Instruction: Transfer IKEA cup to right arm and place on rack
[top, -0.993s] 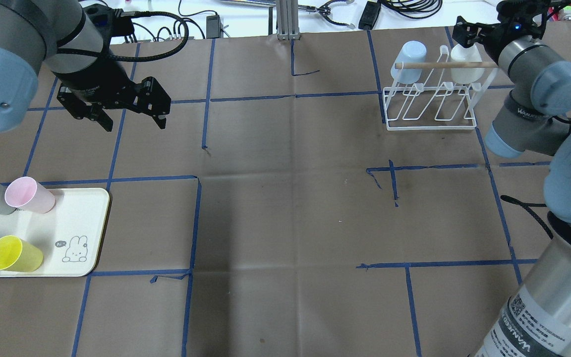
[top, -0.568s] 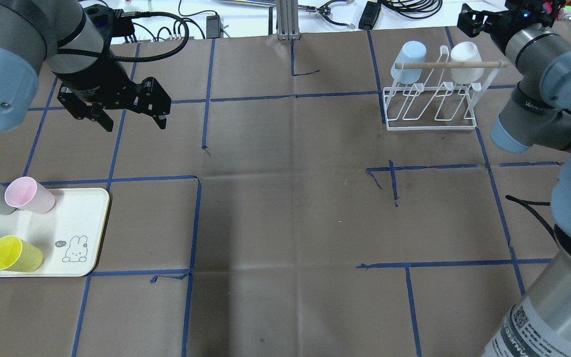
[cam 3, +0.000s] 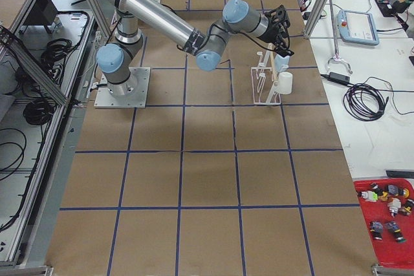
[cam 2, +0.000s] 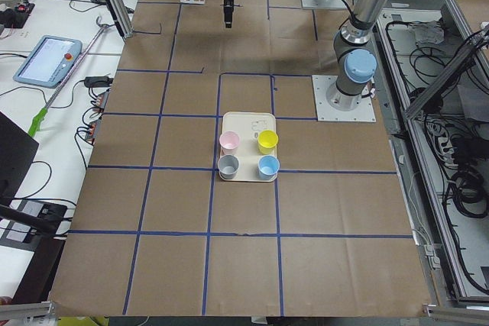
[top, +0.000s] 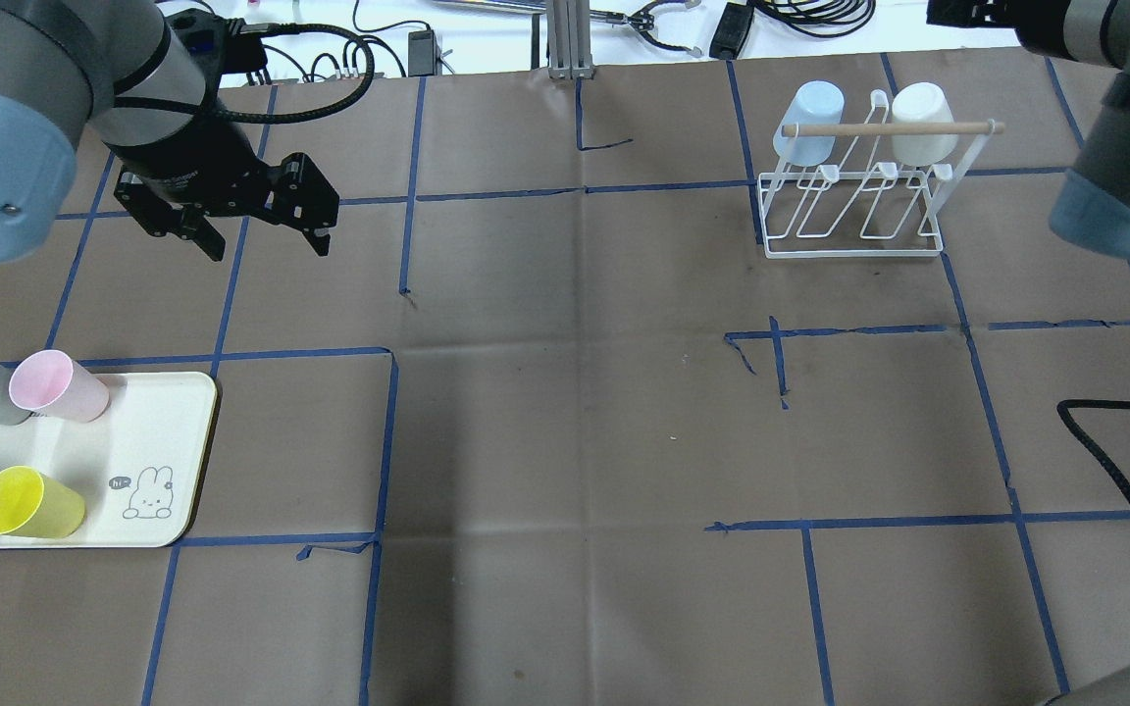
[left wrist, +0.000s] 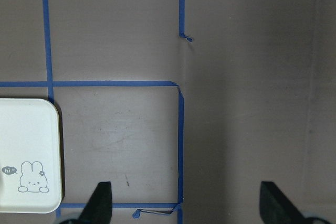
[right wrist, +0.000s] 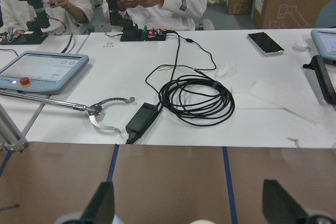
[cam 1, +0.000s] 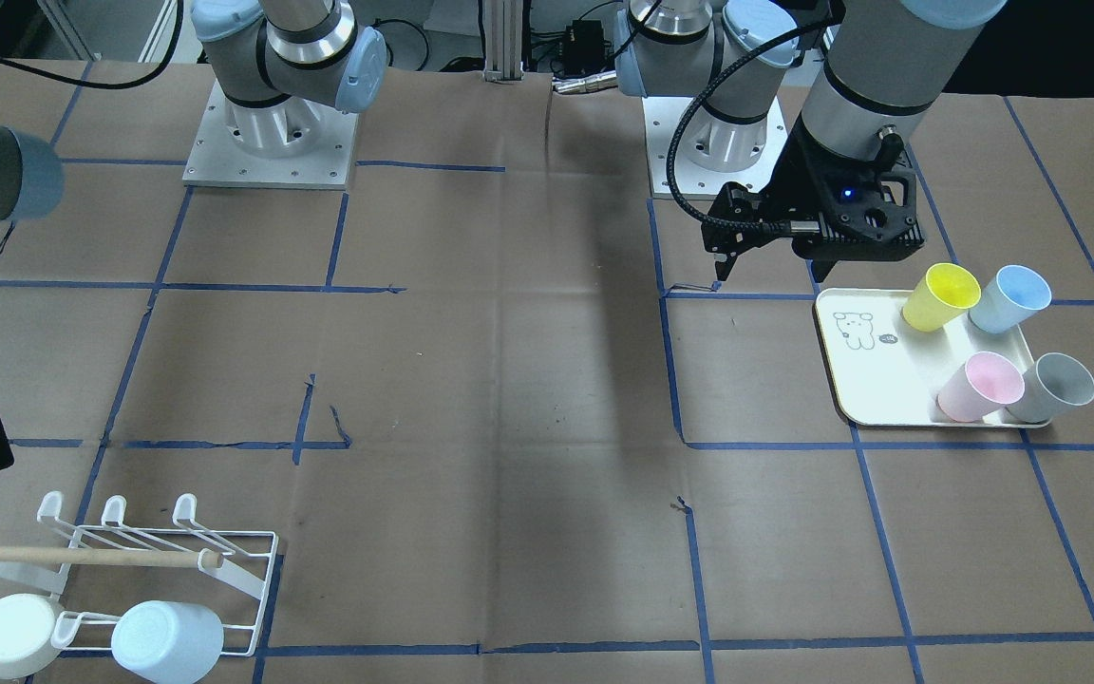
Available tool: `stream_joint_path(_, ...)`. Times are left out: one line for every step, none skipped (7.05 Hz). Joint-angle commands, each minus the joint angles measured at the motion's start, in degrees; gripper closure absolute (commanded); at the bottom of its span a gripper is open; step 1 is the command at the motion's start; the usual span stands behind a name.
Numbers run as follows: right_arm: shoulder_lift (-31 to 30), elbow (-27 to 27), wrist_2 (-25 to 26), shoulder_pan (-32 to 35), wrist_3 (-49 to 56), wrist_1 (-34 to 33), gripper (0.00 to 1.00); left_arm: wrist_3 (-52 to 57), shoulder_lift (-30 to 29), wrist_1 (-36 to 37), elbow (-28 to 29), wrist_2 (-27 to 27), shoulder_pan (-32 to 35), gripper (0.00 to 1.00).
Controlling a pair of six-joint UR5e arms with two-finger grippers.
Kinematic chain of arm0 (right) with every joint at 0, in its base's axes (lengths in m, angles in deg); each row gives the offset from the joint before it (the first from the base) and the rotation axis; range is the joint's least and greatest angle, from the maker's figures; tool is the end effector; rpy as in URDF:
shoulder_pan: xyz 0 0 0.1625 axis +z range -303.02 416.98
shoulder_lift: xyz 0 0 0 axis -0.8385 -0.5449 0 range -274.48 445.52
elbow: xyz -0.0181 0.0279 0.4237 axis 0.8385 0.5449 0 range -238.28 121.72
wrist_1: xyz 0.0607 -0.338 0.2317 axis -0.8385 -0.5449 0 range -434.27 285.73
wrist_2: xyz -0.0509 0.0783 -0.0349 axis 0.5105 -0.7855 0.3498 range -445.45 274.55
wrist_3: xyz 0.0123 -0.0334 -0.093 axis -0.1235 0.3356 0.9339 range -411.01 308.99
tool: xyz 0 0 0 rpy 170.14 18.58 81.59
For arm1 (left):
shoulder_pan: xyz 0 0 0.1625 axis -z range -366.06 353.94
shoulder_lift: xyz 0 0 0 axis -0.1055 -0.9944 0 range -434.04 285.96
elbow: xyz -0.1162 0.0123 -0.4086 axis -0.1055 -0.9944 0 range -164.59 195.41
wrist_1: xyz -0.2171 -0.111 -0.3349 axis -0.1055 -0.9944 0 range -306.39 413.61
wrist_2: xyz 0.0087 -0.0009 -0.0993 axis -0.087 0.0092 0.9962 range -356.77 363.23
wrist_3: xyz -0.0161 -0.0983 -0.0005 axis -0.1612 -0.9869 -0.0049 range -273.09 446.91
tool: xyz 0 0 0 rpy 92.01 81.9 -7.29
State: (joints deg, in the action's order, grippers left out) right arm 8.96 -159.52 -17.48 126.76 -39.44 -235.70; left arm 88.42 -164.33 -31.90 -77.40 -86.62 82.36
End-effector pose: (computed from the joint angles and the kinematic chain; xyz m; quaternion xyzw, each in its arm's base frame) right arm -0.0441 -0.6134 0.4214 -0.0076 0.9042 -0.4225 0.0620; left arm -0.1197 -0.4994 0.4691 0.0007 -0.9999 0.0121 0.0010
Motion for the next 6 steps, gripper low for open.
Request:
stream_joint_path(-6.48, 1.3, 3.72, 0.09, -0.05, 23.07, 0.0, 0.07, -0.15, 0.0, 0.0, 0.03, 0.0, 0.0)
stream_joint_path(-7.98, 2.61, 5.49, 0.18, 0.04, 32.05, 0.0, 0.07, -0.06, 0.0, 0.0, 0.03, 0.0, 0.0)
stream_joint_path(-9.56, 4.8, 8.46, 0.35, 0.12, 44.24, 0.0, 0.07, 0.02, 0.0, 0.09, 0.2, 0.0, 0.0)
stream_joint_path(-10.97, 6.82, 10.58, 0.96, -0.14, 55.67, 0.0, 0.16, -0.15, 0.0, 0.09, 0.11, 0.0, 0.0)
stream_joint_path(-11.16, 8.23, 10.69, 4.63, -0.05, 65.7, 0.0, 0.16, -0.33, 0.09, 0.09, 0.11, 0.0, 0.0)
stream_joint_path(-11.16, 9.29, 12.17, 8.93, 0.12, 74.59, 0.0, 0.16, -0.15, 0.09, 0.26, 0.2, 0.0, 0.0)
